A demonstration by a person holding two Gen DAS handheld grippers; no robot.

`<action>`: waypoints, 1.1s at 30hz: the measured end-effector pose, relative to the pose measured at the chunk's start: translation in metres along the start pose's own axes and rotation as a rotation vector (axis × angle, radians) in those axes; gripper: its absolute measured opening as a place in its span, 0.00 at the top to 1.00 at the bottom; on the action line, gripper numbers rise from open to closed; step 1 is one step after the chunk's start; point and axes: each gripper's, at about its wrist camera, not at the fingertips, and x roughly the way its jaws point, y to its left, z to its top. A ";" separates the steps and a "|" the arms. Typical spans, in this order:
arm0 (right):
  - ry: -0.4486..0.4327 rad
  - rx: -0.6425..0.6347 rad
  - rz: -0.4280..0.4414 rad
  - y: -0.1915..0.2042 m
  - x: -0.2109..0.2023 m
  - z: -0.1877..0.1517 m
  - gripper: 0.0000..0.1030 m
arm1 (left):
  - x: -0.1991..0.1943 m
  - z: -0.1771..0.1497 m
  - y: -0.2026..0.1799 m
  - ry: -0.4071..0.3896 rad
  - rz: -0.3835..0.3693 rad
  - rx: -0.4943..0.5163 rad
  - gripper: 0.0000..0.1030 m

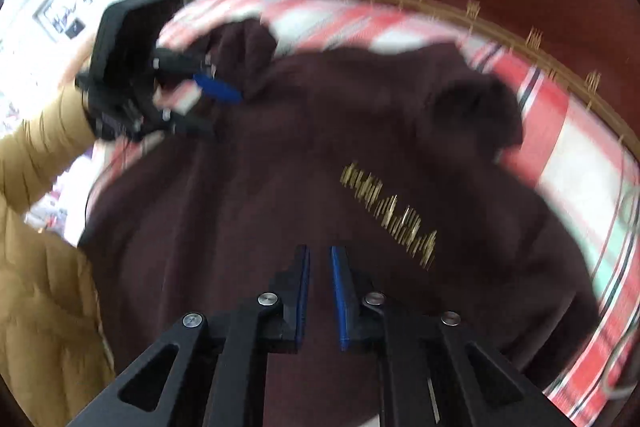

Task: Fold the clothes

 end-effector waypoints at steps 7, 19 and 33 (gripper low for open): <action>-0.275 0.233 0.026 -0.050 -0.063 0.027 0.52 | -0.037 0.025 0.000 -0.171 0.038 -0.010 0.41; -0.232 0.272 -0.002 -0.066 -0.016 0.056 0.94 | 0.006 0.057 0.021 -0.100 0.111 -0.044 0.34; -0.027 0.152 0.027 -0.008 0.002 -0.023 0.92 | -0.027 0.019 -0.026 -0.106 0.052 0.064 0.34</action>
